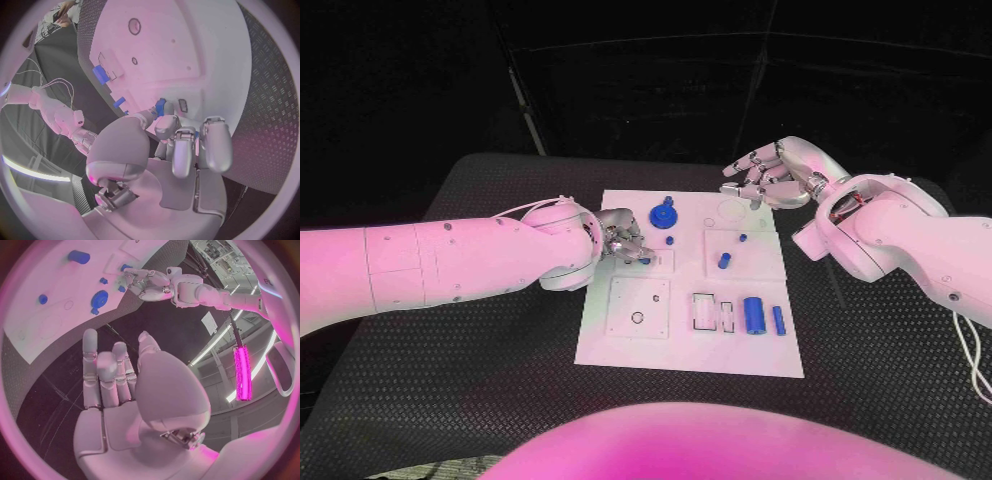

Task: Assemble the parts on the task board

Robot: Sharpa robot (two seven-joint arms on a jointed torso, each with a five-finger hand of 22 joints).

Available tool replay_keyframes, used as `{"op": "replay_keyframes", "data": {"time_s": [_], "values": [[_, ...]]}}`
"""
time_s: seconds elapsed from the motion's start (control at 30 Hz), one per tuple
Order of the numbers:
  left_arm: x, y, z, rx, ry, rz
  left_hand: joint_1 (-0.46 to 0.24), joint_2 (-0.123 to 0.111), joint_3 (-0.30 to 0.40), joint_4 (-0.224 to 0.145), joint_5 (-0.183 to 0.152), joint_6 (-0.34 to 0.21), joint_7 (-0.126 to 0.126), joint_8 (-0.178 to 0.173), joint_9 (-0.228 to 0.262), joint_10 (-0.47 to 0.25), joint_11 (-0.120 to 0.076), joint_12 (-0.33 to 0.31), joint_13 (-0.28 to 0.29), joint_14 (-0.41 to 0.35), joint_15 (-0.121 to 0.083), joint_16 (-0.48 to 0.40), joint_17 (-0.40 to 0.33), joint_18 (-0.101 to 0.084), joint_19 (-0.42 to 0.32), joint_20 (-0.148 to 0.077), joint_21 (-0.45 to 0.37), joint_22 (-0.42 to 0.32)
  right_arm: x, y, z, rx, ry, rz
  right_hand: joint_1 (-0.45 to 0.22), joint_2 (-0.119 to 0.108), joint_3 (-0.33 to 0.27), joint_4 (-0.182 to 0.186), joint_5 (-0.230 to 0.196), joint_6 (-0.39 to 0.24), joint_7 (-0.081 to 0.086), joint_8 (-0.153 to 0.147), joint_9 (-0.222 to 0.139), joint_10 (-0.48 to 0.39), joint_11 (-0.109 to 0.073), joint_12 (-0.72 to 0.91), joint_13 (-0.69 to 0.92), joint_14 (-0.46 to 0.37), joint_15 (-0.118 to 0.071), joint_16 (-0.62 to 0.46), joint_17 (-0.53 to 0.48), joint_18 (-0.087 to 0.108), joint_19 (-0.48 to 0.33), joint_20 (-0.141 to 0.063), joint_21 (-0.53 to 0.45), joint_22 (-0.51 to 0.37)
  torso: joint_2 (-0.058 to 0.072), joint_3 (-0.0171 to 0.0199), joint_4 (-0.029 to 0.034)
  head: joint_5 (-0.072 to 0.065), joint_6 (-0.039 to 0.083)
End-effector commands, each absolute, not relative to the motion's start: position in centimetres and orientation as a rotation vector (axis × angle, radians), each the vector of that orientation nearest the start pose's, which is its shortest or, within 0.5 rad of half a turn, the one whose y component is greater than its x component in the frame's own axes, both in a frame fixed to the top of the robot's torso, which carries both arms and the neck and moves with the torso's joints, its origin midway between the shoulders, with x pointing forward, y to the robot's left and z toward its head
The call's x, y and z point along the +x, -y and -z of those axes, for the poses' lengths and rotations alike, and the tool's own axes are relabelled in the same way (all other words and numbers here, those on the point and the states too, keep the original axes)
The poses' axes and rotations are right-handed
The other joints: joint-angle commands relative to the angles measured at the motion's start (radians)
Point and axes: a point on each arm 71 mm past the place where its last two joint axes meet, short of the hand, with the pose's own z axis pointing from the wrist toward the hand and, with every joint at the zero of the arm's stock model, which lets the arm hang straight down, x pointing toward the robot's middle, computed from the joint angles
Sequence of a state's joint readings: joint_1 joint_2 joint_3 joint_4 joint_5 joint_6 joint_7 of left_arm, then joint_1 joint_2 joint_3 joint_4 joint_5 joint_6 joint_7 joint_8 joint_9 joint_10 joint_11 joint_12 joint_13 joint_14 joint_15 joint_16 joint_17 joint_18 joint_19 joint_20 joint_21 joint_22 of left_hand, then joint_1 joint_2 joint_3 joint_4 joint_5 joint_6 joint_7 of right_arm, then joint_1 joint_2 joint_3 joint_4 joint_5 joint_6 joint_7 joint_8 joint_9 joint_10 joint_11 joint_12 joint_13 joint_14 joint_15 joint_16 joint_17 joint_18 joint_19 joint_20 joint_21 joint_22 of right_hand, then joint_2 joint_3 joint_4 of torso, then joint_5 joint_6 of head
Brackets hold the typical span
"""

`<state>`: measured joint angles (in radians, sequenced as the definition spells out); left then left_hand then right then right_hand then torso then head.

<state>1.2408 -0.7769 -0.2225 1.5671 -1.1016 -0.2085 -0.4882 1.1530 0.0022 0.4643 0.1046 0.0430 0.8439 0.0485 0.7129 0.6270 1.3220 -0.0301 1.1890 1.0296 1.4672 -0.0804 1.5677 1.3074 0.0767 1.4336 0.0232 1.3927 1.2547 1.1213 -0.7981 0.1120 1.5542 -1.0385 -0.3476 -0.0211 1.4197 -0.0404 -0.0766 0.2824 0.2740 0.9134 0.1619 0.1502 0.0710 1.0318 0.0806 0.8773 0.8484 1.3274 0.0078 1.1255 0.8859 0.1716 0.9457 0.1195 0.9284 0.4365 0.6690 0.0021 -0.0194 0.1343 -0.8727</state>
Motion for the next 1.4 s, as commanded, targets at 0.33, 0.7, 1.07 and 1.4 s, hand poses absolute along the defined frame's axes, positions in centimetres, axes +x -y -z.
{"op": "replay_keyframes", "data": {"time_s": [0.33, 0.7, 1.07, 1.4], "values": [[45.3, -17.9, 25.5, -0.193, -2.192, 0.441, 0.005, -0.005, 0.14, -0.133, 0.007, -0.001, -0.006, 0.005, 0.002, 0.004, -0.001, -0.005, -0.001, 0.104, -0.008, 0.003, 0.263, -0.013, 0.007, 0.0, 0.004, 0.001, 48.9, 17.5, 16.1, 0.331, -1.612, -1.095, 0.023, 0.014, -0.017, -0.003, 0.008, -0.025, 0.062, 0.017, -0.002, -0.117, 0.076, -0.428, -0.496, -0.353, 0.113, -0.718, -0.498, 0.007, -0.203, 0.114, -0.441, -0.246, 0.0, 0.0004, -0.0007, 0.002, 0.0], [45.4, -17.4, 25.7, -0.176, -2.221, 0.442, -0.023, -0.03, 0.149, -0.126, 0.007, 0.016, -0.012, 0.017, 0.012, 0.007, -0.004, -0.007, -0.007, 0.104, -0.009, 0.003, 0.263, -0.013, 0.008, -0.001, 0.004, 0.005, 49.0, 17.6, 16.1, 0.358, -1.599, -1.115, 0.025, 0.021, -0.032, -0.021, 0.01, -0.047, 0.076, 0.025, -0.004, -0.112, 0.103, -0.485, -0.7, -0.415, 0.156, -0.937, -0.671, 0.01, -0.233, 0.163, -0.63, -0.351, -0.001, 0.0012, -0.0009, 0.001, 0.0], [45.6, -17.0, 26.0, -0.145, -2.257, 0.431, -0.047, -0.042, 0.153, -0.119, 0.007, 0.028, -0.02, 0.031, 0.023, 0.017, -0.01, 0.004, 0.005, 0.104, -0.014, 0.003, 0.263, -0.014, 0.012, -0.004, 0.008, 0.013, 49.1, 17.6, 16.1, 0.378, -1.592, -1.123, 0.019, 0.023, -0.032, -0.038, 0.012, -0.066, 0.085, 0.011, -0.005, -0.125, 0.114, -0.519, -0.766, -0.411, 0.165, -0.99, -0.733, 0.008, -0.228, 0.168, -0.685, -0.371, 0.0, 0.001, -0.001, 0.0, 0.0], [45.8, -17.1, 26.1, -0.144, -2.262, 0.422, -0.071, -0.051, 0.153, -0.113, 0.008, 0.039, -0.026, 0.041, 0.03, 0.024, -0.016, 0.012, 0.012, 0.104, -0.018, 0.003, 0.263, -0.016, 0.015, -0.008, 0.012, 0.02, 49.2, 17.6, 16.1, 0.381, -1.591, -1.122, 0.016, 0.022, -0.033, -0.042, 0.013, -0.068, 0.088, 0.009, -0.005, -0.126, 0.116, -0.522, -0.777, -0.412, 0.168, -0.999, -0.745, 0.007, -0.226, 0.169, -0.696, -0.372, -0.001, 0.001, -0.0006, -0.001, 0.0]]}}
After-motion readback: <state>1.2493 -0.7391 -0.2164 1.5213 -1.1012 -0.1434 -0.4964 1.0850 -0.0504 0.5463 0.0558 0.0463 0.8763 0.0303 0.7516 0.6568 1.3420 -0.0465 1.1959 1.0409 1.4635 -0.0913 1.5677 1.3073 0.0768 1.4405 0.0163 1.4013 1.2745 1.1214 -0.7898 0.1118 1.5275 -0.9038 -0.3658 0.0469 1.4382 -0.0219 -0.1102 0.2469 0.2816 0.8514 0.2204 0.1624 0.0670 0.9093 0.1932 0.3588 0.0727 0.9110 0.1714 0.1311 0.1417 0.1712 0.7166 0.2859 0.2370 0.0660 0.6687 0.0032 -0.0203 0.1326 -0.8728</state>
